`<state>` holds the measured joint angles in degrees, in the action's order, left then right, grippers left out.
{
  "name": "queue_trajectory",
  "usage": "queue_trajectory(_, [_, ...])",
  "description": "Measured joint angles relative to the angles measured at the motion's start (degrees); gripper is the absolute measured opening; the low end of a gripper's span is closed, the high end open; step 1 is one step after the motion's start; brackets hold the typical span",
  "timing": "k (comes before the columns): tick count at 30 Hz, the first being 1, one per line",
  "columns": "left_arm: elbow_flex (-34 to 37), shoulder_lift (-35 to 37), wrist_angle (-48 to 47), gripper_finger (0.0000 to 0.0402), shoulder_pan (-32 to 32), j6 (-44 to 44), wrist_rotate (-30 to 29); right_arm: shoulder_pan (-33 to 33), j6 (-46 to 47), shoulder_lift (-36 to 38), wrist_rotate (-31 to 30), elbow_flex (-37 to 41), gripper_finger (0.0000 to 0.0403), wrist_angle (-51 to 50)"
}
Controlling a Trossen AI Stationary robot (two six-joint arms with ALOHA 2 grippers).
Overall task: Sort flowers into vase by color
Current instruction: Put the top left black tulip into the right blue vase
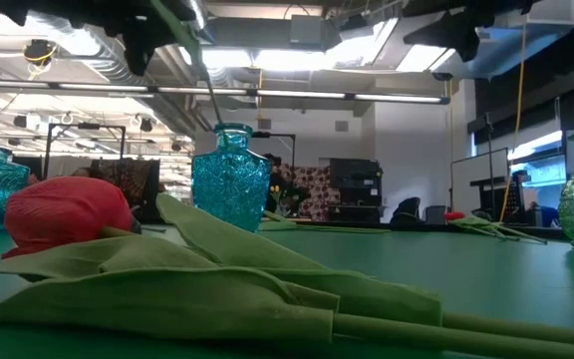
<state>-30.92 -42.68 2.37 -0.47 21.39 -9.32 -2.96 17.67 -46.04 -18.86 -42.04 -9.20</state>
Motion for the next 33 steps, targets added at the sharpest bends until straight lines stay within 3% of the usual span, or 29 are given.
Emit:
queue_trajectory(7, [-10.1,-0.4,-16.5,0.0119,-1.1,-2.4,-1.2,0.0,0.0,0.0,0.0,0.0,0.0244,0.0])
queue_trajectory(15, [-12.9,-2.1,-17.0,0.0132,-1.1,-2.1,-2.0,0.0,1.4,0.0,0.5,0.0,0.0244,0.0])
queue_trajectory(22, [-13.2,-12.0,-14.6,0.0174,-1.1,-2.6,-2.1,0.0,1.6,0.0,1.3,0.0,0.0244,-0.1])
queue_trajectory(33, [-25.6,-18.6,-31.1,0.0183,-0.3,-6.0,2.8,0.0,1.6,0.0,1.5,0.0,0.0244,-4.6])
